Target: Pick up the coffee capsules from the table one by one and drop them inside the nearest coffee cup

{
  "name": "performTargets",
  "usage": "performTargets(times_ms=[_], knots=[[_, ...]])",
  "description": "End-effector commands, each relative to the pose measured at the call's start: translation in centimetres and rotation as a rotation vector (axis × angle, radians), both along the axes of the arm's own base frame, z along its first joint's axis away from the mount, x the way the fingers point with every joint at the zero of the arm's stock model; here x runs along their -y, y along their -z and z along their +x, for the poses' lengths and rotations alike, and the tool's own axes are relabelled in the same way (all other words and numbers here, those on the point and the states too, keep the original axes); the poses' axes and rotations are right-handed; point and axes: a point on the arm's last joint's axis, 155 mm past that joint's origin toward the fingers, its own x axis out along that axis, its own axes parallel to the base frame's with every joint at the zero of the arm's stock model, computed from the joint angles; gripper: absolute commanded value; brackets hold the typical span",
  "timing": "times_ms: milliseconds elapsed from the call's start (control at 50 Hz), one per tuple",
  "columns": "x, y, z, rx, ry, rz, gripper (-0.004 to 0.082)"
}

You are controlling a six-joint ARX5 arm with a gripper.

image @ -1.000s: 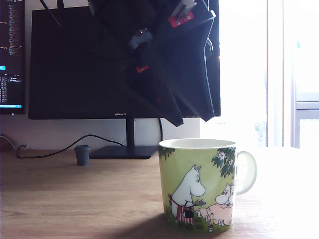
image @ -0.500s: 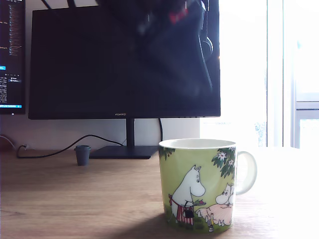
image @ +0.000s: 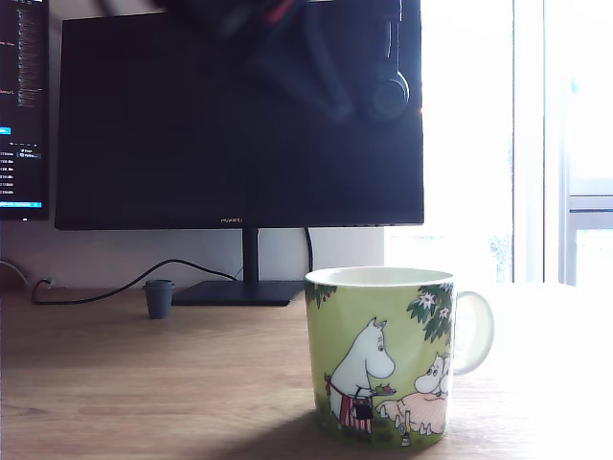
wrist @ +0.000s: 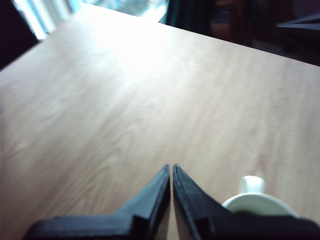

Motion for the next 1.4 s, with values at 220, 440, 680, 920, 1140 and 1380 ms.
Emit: performTargets(times_ms=[220,440,680,920,1140,1380], knots=[[-6.1,0.0,3.2,0.077,-0.186,-0.125,-0.0024],[-11.4,0.9,5.5,0.113,-0.337,-0.172,-0.0024],[-16.3,2.9,7.1,0.108,-0.485,-0.212,-0.0024],[-18.6,5.0,6.7,0.111,-0.559,-0.258,-0.0024],[-19.4,6.5,6.3,0.097,-0.594,-0.232,-0.0024],[-19.4,7.5,6.0,0.061,-0.599,-0.211,-0.0024]])
